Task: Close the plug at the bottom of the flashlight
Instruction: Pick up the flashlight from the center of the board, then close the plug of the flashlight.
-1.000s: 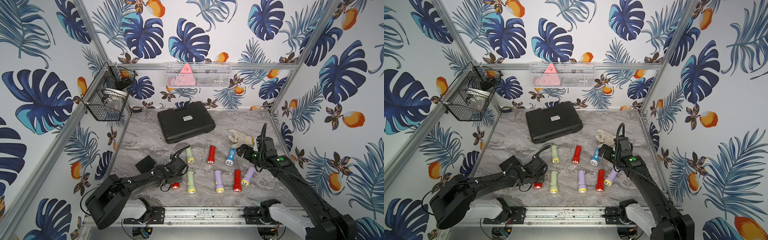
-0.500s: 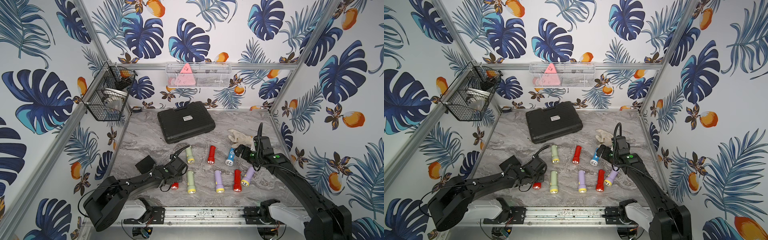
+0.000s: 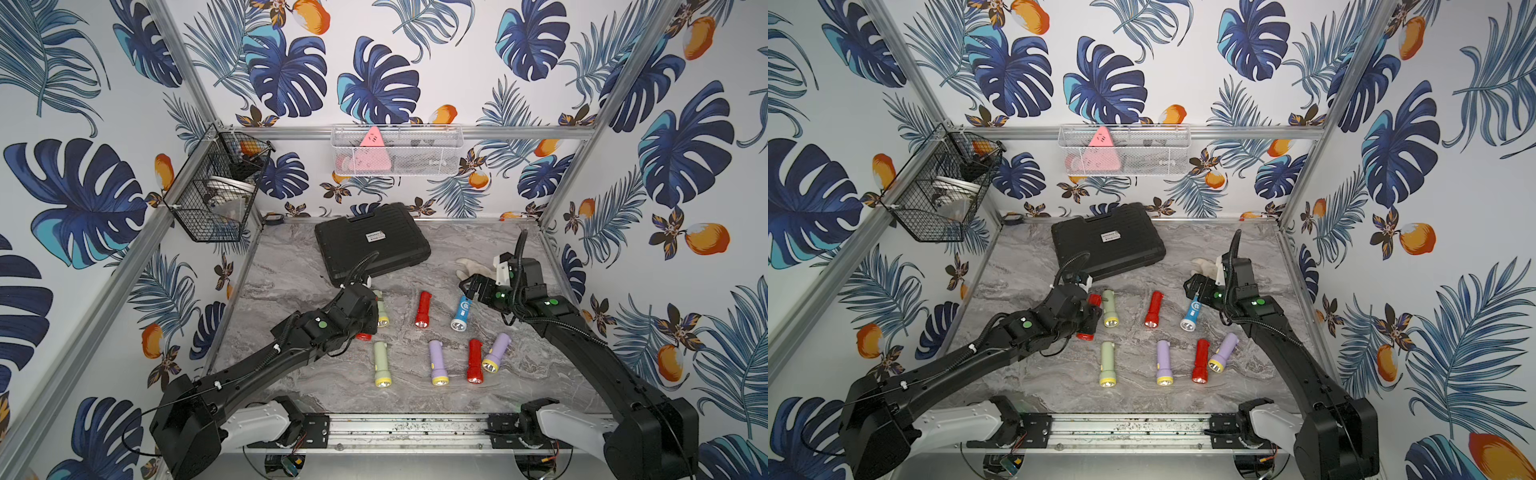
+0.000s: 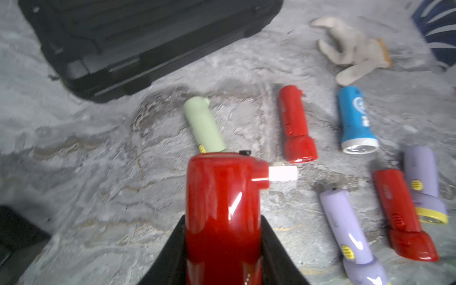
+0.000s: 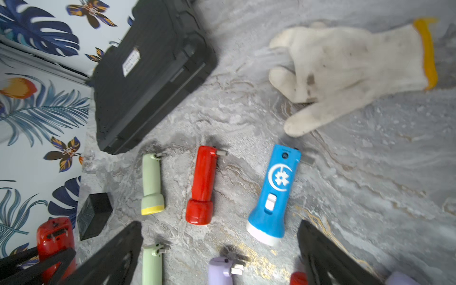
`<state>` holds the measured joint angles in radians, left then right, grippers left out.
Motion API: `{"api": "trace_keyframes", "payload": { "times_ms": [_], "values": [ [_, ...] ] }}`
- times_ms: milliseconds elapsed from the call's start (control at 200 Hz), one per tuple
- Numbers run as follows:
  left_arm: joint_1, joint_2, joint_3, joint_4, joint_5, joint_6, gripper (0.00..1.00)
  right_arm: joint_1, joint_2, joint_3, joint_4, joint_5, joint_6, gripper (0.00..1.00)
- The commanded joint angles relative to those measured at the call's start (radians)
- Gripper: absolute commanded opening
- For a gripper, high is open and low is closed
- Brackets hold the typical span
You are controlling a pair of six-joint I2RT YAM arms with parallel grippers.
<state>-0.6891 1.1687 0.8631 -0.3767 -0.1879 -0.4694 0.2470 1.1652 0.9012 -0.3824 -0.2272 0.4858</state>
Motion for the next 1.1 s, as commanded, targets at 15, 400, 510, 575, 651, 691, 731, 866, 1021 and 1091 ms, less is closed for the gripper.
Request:
{"api": "trace_keyframes", "payload": {
  "times_ms": [15,400,510,575,651,691,731,866,1021,1091],
  "values": [
    [0.0,0.009,0.021,0.177,0.113,0.125,0.0,0.0,0.028,0.072,0.03,-0.086,-0.04,1.0],
    [0.0,-0.122,-0.271,0.9,0.34,0.324,0.0,0.058,0.042,0.226,0.09,-0.391,-0.105,1.0],
    [0.0,-0.119,-0.274,0.94,0.536,0.42,0.0,0.087,0.054,0.26,0.125,-0.494,-0.105,1.0],
    [0.0,-0.107,-0.269,0.961,0.6,0.402,0.0,0.106,0.054,0.259,0.162,-0.551,-0.108,1.0],
    [0.002,-0.099,-0.293,1.03,0.644,0.37,0.0,0.126,0.05,0.254,0.191,-0.597,-0.119,1.0],
    [0.0,-0.096,-0.32,1.099,0.662,0.36,0.0,0.138,0.047,0.255,0.19,-0.617,-0.134,1.0],
    [0.0,-0.095,-0.349,1.173,0.671,0.353,0.0,0.152,0.045,0.261,0.18,-0.633,-0.156,1.0],
    [0.002,-0.102,-0.392,1.262,0.71,0.344,0.0,0.185,0.027,0.254,0.172,-0.686,-0.19,1.0],
    [0.028,-0.103,-0.423,1.349,0.81,0.265,0.0,0.215,-0.006,0.239,0.176,-0.737,-0.2,0.98],
    [0.047,-0.087,-0.433,1.403,0.857,0.2,0.0,0.253,-0.015,0.239,0.154,-0.735,-0.225,0.97]
  ]
}}
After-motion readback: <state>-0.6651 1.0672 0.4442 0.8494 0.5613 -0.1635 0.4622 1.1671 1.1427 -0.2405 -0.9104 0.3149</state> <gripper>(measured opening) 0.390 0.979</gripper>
